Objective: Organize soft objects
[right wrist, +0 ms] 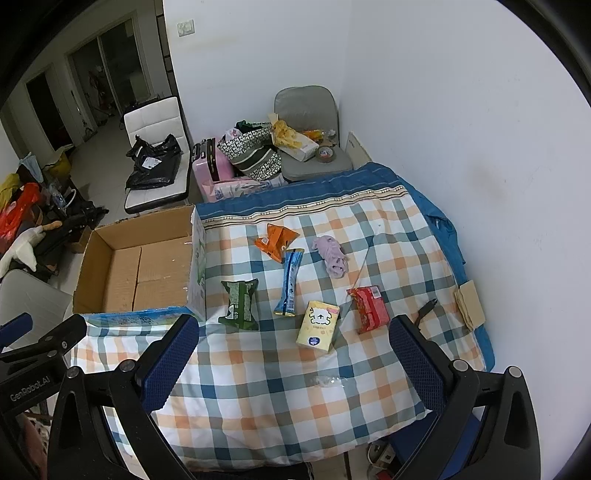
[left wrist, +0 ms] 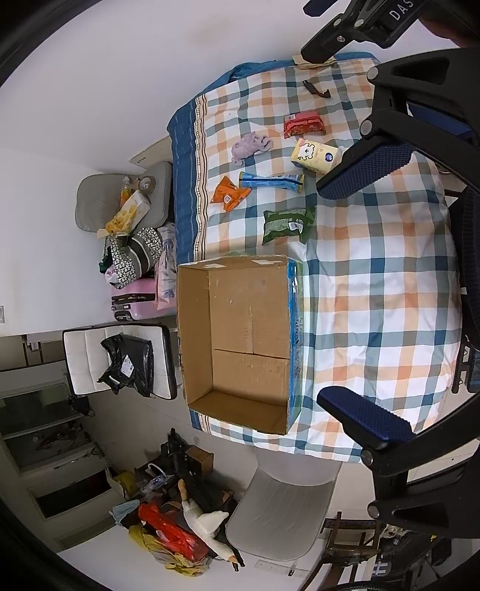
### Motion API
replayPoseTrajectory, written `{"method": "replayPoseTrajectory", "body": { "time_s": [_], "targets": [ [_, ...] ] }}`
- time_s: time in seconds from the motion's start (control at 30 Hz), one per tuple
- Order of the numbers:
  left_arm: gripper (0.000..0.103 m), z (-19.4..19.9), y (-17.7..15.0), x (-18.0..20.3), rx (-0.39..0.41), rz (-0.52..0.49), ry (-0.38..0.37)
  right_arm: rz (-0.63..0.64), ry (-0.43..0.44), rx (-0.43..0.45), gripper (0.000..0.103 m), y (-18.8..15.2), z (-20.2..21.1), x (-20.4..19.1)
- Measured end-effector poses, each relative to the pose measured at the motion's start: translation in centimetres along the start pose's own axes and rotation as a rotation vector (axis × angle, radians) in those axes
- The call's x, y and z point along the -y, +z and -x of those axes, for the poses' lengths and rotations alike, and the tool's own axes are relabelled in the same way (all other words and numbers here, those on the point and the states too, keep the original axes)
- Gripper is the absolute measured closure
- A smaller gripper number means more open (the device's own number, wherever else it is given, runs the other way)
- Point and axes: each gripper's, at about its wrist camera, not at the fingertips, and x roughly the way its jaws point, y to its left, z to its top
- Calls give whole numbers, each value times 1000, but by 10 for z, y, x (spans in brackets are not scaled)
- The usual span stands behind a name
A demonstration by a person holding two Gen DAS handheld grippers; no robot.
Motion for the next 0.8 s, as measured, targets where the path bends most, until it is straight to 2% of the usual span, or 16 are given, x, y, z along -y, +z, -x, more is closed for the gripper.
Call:
{"method": "replayPoseTrajectory", "body": {
  "time_s": [0.8],
  "targets": [
    [0, 6, -1, 1, 23, 4, 10, 2, 1, 10, 0, 0, 9, -4]
  ]
}}
